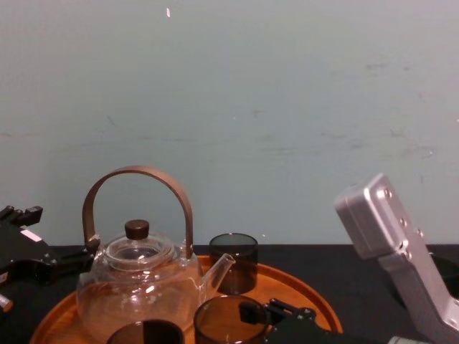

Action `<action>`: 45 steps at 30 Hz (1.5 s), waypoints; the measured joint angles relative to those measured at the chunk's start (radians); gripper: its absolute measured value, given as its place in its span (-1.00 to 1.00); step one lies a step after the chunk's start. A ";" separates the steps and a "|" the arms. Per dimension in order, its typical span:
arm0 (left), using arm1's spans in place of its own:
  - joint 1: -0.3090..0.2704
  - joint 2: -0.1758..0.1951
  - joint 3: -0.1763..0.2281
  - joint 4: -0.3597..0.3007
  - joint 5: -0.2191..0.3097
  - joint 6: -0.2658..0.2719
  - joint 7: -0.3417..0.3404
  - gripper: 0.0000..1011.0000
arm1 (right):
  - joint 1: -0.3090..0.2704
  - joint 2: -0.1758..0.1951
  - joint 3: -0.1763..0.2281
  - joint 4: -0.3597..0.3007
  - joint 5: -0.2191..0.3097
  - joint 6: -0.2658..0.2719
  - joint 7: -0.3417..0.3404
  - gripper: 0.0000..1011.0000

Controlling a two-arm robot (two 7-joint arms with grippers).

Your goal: Pick up the glass from the table and place it on the tray.

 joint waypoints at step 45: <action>0.000 0.000 0.000 0.000 0.000 0.000 0.000 1.00 | 0.030 -0.036 0.003 0.138 0.038 -0.106 0.052 0.79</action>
